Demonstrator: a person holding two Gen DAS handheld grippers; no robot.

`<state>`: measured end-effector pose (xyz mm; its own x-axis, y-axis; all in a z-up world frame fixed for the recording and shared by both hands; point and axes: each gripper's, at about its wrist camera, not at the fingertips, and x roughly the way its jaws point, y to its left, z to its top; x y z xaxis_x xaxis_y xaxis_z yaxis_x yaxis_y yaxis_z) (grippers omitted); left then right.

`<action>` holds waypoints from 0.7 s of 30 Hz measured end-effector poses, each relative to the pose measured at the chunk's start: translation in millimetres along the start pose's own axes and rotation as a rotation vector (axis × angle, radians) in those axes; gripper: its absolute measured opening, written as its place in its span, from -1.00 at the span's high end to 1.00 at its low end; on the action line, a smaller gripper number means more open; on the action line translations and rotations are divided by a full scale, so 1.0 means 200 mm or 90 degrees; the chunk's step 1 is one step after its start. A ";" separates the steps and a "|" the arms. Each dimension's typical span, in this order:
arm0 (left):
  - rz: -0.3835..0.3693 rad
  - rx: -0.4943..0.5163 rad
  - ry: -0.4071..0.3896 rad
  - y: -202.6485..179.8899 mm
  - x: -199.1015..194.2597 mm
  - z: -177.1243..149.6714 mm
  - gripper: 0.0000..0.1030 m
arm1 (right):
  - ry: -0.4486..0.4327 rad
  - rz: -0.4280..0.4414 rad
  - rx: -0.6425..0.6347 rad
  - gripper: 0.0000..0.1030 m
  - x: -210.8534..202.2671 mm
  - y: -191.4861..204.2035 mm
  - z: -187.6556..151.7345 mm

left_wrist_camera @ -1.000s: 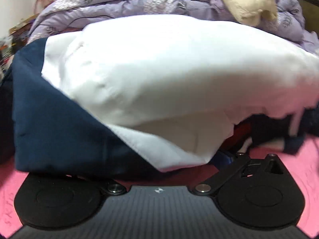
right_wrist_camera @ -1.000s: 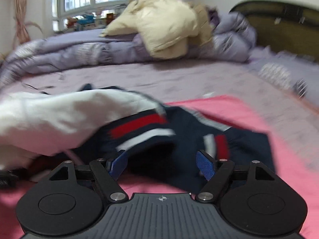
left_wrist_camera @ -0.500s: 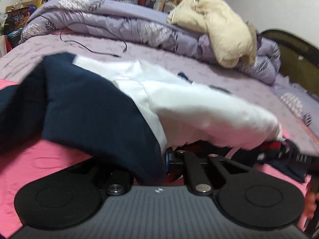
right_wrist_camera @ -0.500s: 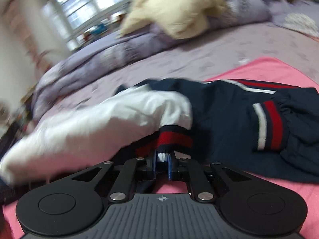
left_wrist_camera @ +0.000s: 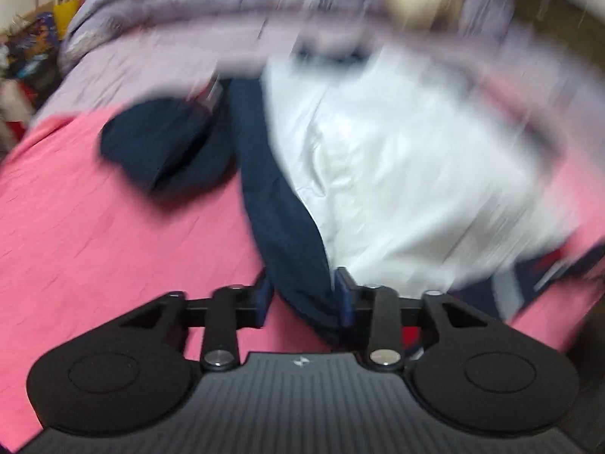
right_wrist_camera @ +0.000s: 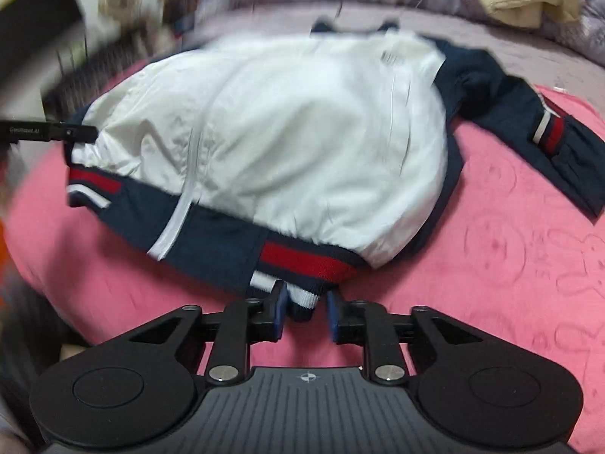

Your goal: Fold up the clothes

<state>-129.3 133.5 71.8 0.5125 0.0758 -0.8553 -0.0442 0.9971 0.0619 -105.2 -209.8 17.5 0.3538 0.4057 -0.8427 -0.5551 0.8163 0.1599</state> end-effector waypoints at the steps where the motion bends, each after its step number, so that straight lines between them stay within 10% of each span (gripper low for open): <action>1: 0.037 0.011 0.026 -0.02 0.04 -0.04 0.12 | -0.002 -0.007 0.011 0.10 -0.01 0.02 -0.01; 6: 0.050 0.009 0.011 -0.12 0.01 -0.20 -0.14 | -0.056 -0.109 -0.001 -0.36 -0.08 0.11 -0.10; 8: 0.040 0.044 -0.026 -0.19 -0.04 -0.28 -0.89 | -0.076 -0.171 -0.082 -0.39 -0.08 0.20 -0.16; 14: 0.148 0.156 -0.092 -0.48 0.08 -0.41 -0.92 | -0.150 -0.242 -0.148 -0.37 0.05 0.41 -0.21; 21: 0.259 0.076 -0.132 -0.40 0.18 -0.27 -0.93 | -0.259 -0.250 -0.035 -0.42 -0.01 0.36 0.14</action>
<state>-153.2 55.7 7.4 0.6351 0.4479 -0.6293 -0.1837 0.8789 0.4402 -123.9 -140.8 44.8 0.7970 0.2106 -0.5661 -0.3579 0.9196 -0.1618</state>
